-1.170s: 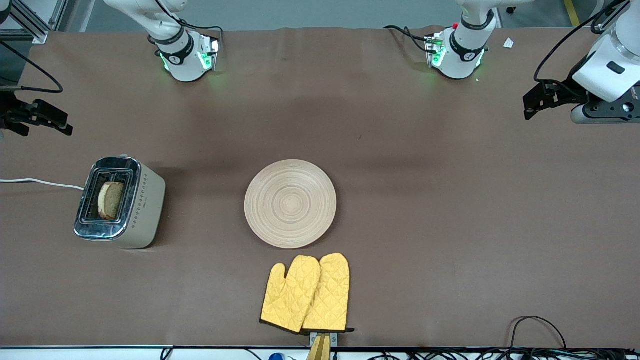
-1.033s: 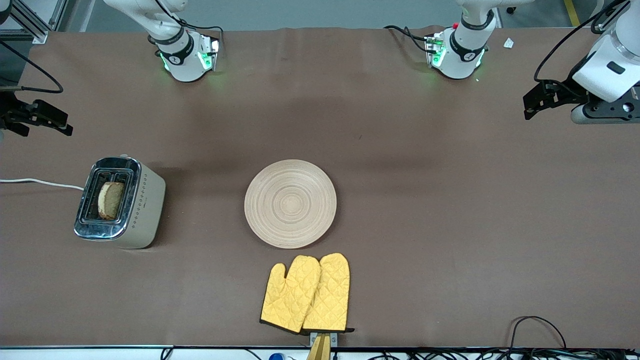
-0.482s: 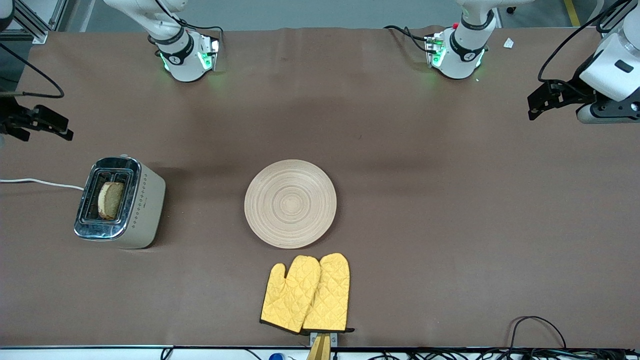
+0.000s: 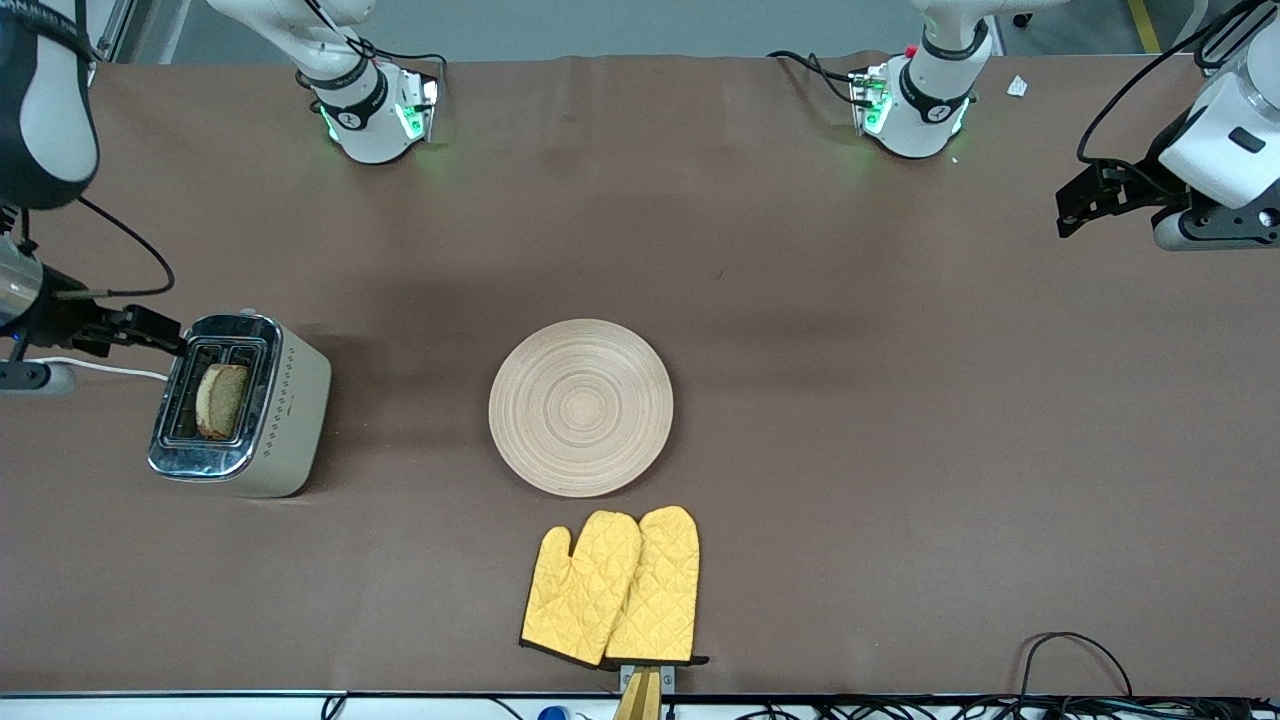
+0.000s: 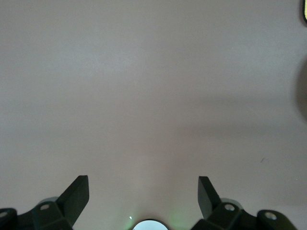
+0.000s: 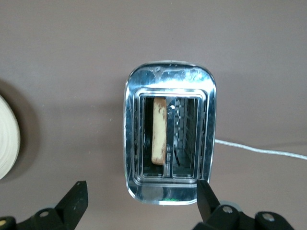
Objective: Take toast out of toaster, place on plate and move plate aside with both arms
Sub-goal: 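Lower the right gripper and grasp the toast slice in the toaster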
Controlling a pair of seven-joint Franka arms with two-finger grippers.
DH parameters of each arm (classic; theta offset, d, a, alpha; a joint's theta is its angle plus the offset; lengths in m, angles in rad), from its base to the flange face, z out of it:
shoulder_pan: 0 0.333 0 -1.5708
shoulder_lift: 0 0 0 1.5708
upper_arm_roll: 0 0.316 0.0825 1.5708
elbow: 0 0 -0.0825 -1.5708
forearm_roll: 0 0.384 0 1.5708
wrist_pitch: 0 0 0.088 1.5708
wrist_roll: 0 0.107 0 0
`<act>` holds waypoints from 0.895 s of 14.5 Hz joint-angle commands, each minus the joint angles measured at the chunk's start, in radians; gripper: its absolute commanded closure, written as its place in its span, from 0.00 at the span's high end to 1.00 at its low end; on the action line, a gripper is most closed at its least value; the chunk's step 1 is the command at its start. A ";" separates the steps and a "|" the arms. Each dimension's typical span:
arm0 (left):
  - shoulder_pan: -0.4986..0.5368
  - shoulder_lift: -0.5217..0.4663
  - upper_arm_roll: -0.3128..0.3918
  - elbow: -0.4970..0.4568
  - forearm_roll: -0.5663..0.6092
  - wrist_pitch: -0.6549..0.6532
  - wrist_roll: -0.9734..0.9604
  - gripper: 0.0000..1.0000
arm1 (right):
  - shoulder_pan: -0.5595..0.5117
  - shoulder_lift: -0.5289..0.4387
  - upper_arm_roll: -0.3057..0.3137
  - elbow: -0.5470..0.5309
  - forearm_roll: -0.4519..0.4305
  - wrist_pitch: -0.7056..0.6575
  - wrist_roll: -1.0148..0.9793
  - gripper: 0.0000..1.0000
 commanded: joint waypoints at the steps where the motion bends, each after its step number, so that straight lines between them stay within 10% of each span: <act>1: 0.004 0.008 0.003 0.022 -0.012 -0.022 0.015 1.00 | -0.013 0.022 0.008 -0.067 0.019 0.062 -0.006 1.00; 7: 0.006 0.008 0.003 0.025 -0.011 -0.022 0.015 1.00 | -0.010 0.100 0.008 -0.143 0.019 0.192 -0.006 1.00; 8: 0.006 0.009 0.003 0.025 -0.011 -0.022 0.015 1.00 | -0.013 0.105 0.008 -0.143 0.019 0.197 -0.006 0.89; 10: 0.006 0.009 0.003 0.025 -0.011 -0.022 0.014 1.00 | -0.014 0.108 0.008 -0.143 0.019 0.211 -0.005 0.22; 11: 0.006 0.008 0.005 0.025 -0.011 -0.022 0.014 1.00 | -0.010 0.109 0.008 -0.142 0.019 0.211 0.004 0.04; 13: 0.016 0.009 0.003 0.025 -0.013 -0.021 0.014 1.00 | -0.008 0.111 0.008 -0.140 0.019 0.212 0.003 0.00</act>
